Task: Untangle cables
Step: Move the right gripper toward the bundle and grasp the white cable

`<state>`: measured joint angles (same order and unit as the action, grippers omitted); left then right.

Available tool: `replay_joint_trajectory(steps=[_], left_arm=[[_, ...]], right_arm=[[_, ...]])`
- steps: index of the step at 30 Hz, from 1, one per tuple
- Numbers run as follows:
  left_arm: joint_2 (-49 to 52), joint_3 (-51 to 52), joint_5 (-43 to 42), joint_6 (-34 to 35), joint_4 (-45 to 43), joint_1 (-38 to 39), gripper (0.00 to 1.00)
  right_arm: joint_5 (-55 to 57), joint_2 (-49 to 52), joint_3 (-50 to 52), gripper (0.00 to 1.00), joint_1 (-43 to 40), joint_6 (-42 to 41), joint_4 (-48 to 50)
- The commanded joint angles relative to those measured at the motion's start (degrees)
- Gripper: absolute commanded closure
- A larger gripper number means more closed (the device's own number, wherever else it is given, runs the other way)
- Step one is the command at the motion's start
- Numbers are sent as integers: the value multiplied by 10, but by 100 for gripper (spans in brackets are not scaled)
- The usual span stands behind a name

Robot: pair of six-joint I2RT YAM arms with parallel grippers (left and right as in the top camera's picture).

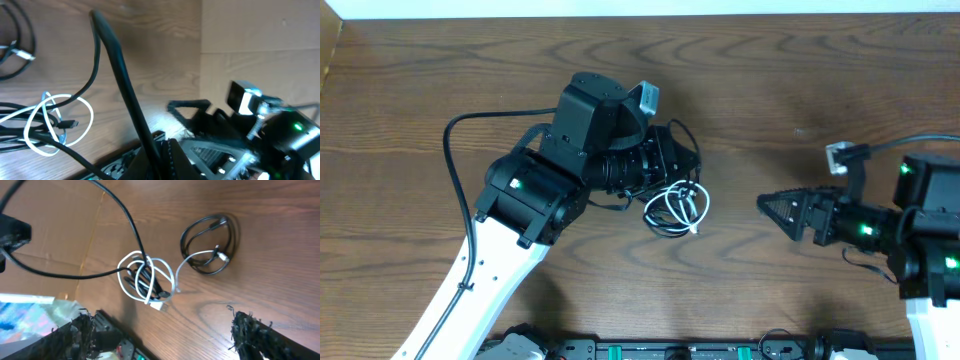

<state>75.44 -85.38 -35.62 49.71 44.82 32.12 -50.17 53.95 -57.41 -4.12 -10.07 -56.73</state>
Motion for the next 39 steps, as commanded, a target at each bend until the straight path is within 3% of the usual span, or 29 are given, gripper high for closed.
replay_joint_trajectory(steps=[1, 10, 16, 20, 25, 29, 32, 36, 39], left_arm=[[-5, -7, -14, 5, -24, 14, 92], [-5, -7, -10, 1, -35, 24, 92], [-5, -7, -10, 1, -35, 24, 92], [-5, -7, -11, 1, -35, 24, 92], [-5, -7, -10, 1, -35, 24, 92], [-5, -7, -10, 1, -36, 24, 92], [-5, -7, -10, 1, -36, 24, 92], [-5, -7, -10, 1, -35, 24, 92], [-5, -7, -10, 1, -35, 24, 93]], right_arm=[[-9, 21, 3, 18, 33, -24, 16], [78, 83, 3, 31, 133, -152, 100], [134, 106, 3, 33, 160, -160, 108], [147, 113, 3, 50, 161, -161, 127], [144, 123, 3, 51, 174, -162, 139], [122, 134, 3, 40, 202, -162, 151], [130, 141, 3, 40, 218, -163, 160], [151, 159, 3, 53, 231, -163, 157], [175, 176, 3, 72, 235, -163, 143]])
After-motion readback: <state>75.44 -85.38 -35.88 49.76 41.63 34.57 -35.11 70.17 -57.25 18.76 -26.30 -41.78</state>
